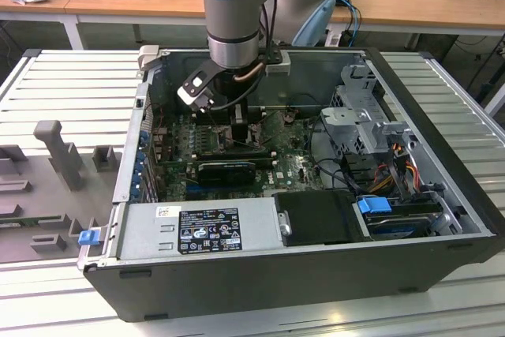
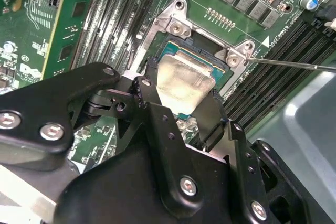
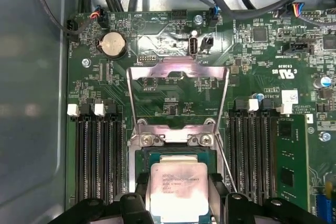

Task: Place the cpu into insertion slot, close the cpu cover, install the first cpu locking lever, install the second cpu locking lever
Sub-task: 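Place the cpu into insertion slot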

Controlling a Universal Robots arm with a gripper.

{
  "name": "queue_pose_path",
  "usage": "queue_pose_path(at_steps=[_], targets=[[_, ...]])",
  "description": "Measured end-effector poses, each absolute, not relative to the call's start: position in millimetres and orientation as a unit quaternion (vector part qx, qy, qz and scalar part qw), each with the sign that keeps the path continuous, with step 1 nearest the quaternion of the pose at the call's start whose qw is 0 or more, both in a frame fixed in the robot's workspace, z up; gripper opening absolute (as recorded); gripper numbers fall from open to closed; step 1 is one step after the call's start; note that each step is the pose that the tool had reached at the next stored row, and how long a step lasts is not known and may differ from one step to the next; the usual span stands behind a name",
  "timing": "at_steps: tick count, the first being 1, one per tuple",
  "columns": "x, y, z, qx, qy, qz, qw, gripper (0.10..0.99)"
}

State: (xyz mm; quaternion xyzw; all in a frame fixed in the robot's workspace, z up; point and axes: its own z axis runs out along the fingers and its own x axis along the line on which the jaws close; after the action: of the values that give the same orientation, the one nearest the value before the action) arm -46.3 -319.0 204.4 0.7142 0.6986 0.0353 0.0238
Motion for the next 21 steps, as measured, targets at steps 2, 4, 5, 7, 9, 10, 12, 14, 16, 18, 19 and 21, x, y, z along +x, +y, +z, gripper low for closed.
queue_pose_path(at_steps=[2,4,5,7,9,10,12,14,16,18,19,21], targets=[[-46.2,-318.4,202.5,0.714,0.699,0.035,0.024,0.529],[-46.3,-318.4,202.1,0.714,0.699,0.035,0.024,0.529],[-46.3,-318.3,202.0,0.714,0.699,0.035,0.024,0.529],[-46.3,-318.3,201.9,0.714,0.699,0.035,0.024,0.529],[-46.3,-318.3,201.9,0.714,0.699,0.035,0.024,0.541],[-46.3,-318.3,201.9,0.714,0.699,0.035,0.024,0.604],[-46.3,-318.3,202.2,0.714,0.699,0.035,0.024,0.604],[-46.3,-318.3,204.9,0.714,0.699,0.035,0.024,0.604],[-46.3,-318.3,207.9,0.714,0.699,0.035,0.024,0.604],[-46.3,-318.3,210.6,0.714,0.699,0.035,0.024,0.588],[-46.3,-318.3,212.4,0.714,0.698,0.035,0.024,0.459],[-46.3,-318.3,214.6,0.715,0.698,0.035,0.024,0.400]])
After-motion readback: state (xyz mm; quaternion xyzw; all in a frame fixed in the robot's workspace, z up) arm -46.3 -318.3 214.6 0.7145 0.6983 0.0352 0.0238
